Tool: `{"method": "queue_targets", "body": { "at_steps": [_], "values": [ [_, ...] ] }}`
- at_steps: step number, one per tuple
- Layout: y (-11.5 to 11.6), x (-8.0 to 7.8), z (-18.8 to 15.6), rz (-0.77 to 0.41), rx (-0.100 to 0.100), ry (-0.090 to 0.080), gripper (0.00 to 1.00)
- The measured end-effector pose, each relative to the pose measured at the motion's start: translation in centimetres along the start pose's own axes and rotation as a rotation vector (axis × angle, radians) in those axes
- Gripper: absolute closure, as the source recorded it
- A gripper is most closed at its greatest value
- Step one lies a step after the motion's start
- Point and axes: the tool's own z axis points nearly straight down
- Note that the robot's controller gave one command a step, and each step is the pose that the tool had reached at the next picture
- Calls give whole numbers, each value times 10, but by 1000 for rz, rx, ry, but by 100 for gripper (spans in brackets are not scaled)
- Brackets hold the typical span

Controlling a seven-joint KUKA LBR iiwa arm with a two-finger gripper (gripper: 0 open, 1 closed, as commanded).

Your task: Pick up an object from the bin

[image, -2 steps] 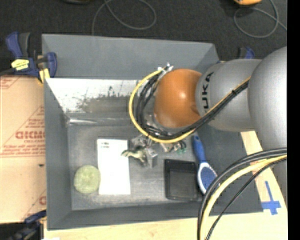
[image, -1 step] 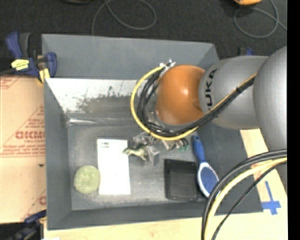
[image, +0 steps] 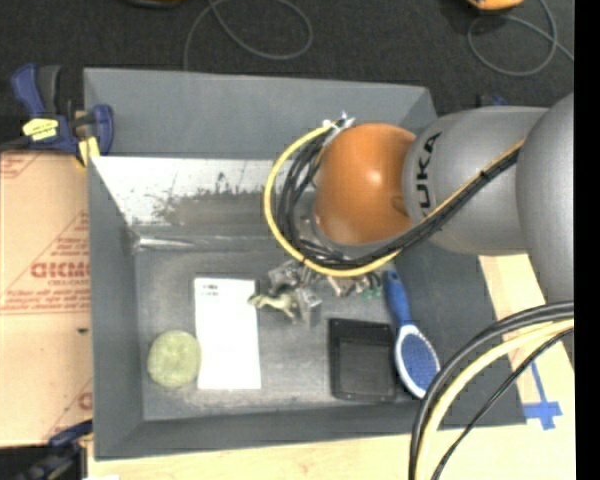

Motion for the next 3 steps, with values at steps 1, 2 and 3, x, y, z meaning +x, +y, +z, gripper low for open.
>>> {"method": "queue_targets", "body": {
  "at_steps": [1, 2, 3],
  "values": [
    [0, 0, -20, 1, 1, -1, 100],
    [-1, -1, -34, 1, 2, -4, 100],
    [-1, -1, -47, 2, 3, -6, 100]
  ]
}}
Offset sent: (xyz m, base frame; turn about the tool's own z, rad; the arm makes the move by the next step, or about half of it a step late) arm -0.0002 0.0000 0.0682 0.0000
